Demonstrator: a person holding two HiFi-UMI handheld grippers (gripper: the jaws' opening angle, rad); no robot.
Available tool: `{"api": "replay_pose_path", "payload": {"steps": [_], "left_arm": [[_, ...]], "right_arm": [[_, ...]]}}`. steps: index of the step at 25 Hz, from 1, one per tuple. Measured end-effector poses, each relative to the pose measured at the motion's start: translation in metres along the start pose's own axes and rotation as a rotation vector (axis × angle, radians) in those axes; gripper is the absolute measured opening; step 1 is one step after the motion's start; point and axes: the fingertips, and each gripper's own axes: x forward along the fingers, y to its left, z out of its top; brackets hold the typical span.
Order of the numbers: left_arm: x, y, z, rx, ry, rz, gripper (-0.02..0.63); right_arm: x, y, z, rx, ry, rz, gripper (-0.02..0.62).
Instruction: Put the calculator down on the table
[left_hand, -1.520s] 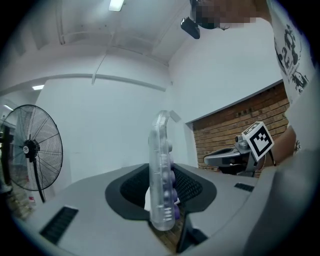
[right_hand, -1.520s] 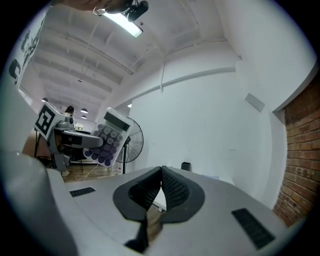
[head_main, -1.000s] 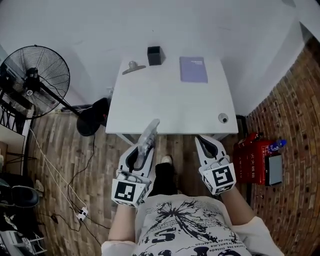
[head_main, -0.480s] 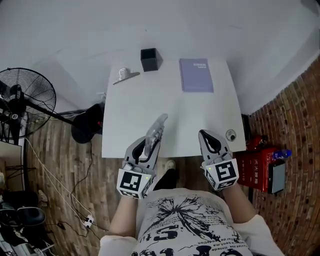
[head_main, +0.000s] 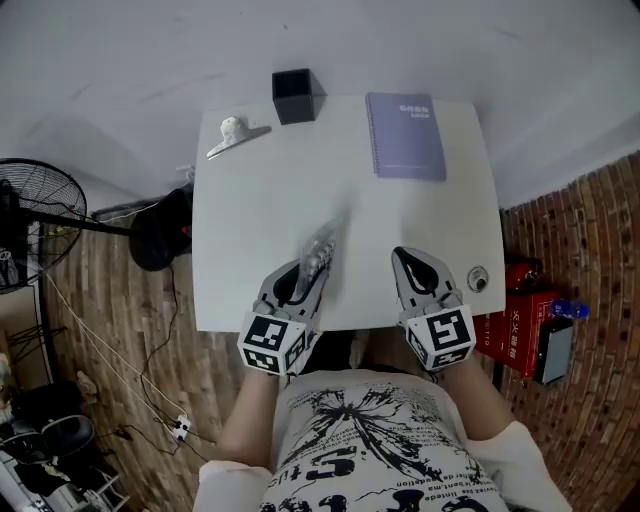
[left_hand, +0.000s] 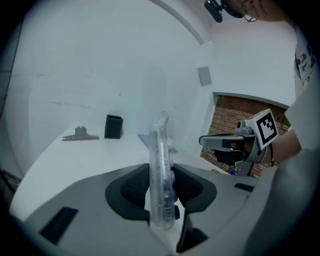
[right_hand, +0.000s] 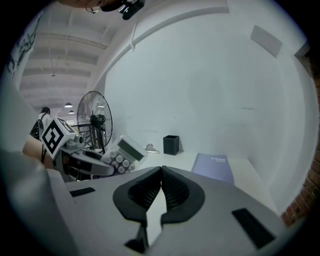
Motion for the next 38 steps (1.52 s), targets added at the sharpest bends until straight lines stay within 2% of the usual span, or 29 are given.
{"api": "replay_pose_path", "payload": {"steps": [3,9,14,28,32,35,38], "left_arm": [[0.017,0.015,-0.014,-0.066,0.034,-0.006,0.143],[0.036,0.037,-0.037,-0.196,0.085,-0.004,0.143],[0.044,0.048,-0.043,-0.303,0.088,-0.024,0.143],[0.057,0.090,-0.054,-0.433,0.152,0.044,0.190],[0.055,0.097,-0.056,-0.409,0.165,0.062,0.201],[0.052,0.107,-0.063,-0.386,0.196,0.108,0.219],[0.051,0.113,-0.068,-0.404,0.209,0.104,0.229]], "right_arm": [[0.020,-0.003,-0.008,0.042,0.022,0.007,0.015],[0.046,-0.003,-0.019,0.044,0.060,0.009,0.014],[0.057,-0.004,-0.023,0.047,0.073,0.002,0.015],[0.075,0.001,-0.015,0.049,0.079,-0.027,0.014],[0.078,-0.003,-0.010,0.060,0.080,-0.062,0.015],[0.082,-0.002,-0.008,0.062,0.085,-0.064,0.015],[0.085,0.001,-0.008,0.062,0.091,-0.060,0.015]]}}
